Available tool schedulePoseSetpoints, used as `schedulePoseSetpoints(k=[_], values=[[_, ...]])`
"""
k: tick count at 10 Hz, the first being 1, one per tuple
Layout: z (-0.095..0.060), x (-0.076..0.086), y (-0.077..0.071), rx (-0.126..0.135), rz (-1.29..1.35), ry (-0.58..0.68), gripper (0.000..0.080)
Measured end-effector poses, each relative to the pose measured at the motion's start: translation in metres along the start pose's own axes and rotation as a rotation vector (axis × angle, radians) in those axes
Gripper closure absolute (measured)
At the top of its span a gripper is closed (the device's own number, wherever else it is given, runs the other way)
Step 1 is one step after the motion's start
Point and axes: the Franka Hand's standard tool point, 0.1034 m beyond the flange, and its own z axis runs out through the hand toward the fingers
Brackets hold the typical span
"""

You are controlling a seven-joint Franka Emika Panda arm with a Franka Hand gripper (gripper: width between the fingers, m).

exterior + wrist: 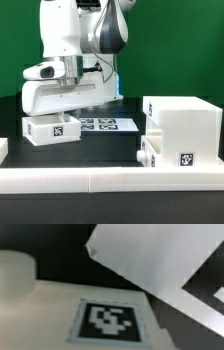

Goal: Assemble drawer

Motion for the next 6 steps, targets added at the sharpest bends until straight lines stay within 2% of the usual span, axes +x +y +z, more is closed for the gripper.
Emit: schedulePoseSetpoints(k=[1, 4, 5, 6], values=[[0.000, 0.001, -0.001, 0.000, -0.004, 0.000, 0.0758], [0.000, 0.009, -0.005, 0.001, -0.027, 0.003, 0.0758], [-0.001, 0.015, -0.005, -0.004, -0.051, 0.009, 0.0758], [-0.005, 0.028, -0.006, -0.012, -0.103, 0.018, 0.0758]])
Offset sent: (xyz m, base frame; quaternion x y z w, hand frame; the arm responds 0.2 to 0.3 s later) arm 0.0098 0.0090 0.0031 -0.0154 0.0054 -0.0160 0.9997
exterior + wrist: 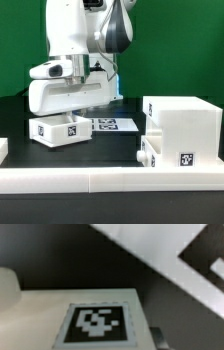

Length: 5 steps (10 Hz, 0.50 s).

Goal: Assemble drawer

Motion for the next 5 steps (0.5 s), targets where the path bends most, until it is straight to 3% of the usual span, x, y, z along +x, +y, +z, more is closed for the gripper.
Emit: schedulePoseSetpoints(k=[1, 5], values=[[-0.005, 0.017, 0.003, -0.009, -0.063, 0.009, 0.0758], [-0.024, 0.078, 0.012, 0.034, -0.186, -0.026, 0.0757]])
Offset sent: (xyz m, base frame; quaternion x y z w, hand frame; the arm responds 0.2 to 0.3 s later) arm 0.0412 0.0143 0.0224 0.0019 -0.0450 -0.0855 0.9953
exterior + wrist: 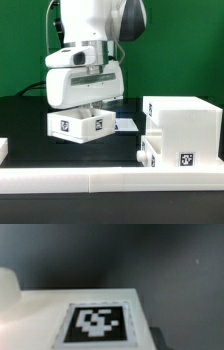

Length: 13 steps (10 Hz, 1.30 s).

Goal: Assemble drawer

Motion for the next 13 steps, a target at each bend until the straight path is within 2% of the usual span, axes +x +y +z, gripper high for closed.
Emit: schedulePoseSetpoints(k=[1, 4, 6, 8, 10, 12, 13], values=[[-0.006, 0.015, 0.001, -0.016, -0.029, 0.001, 0.0757], [-0.003, 0.012, -0.001, -0.012, -0.106, -0.004, 0.0757], [-0.004, 0.014, 0.003, -0.019, -0.347, -0.012, 0.0757], [-0.007, 0.016, 0.014, 0.003, -0.554, -0.037, 0.0757], [-0.006, 0.015, 0.014, 0.007, -0.684, -0.042, 0.0757], [-0.005, 0.015, 0.015, 0.012, -0.687, -0.043, 0.0757], [-0.006, 0.019, 0.023, 0.030, -0.687, -0.051, 0.0757]])
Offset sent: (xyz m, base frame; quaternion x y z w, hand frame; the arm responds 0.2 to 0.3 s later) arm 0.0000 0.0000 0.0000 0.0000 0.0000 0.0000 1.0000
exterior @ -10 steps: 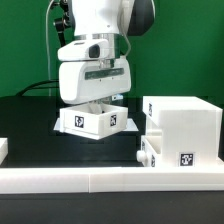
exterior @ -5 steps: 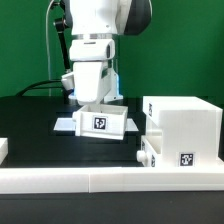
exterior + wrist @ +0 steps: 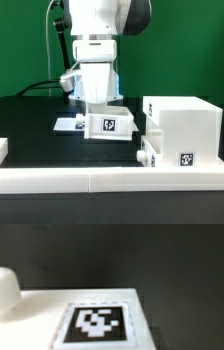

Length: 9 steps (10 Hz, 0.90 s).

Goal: Assemble drawer

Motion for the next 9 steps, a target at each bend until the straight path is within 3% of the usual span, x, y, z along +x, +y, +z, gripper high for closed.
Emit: schedulePoseSetpoints(k=[2, 3, 4, 7, 9], values=[[-0.003, 0.000, 0.019, 0.002, 0.000, 0.000, 0.0757], [-0.004, 0.000, 0.022, 0.052, -0.002, -0.004, 0.0757], [-0.005, 0.001, 0.027, 0.038, 0.013, -0.003, 0.0757], [-0.004, 0.000, 0.026, 0.046, 0.011, -0.003, 0.0757], [-0.011, -0.001, 0.038, 0.037, 0.002, -0.005, 0.0757]])
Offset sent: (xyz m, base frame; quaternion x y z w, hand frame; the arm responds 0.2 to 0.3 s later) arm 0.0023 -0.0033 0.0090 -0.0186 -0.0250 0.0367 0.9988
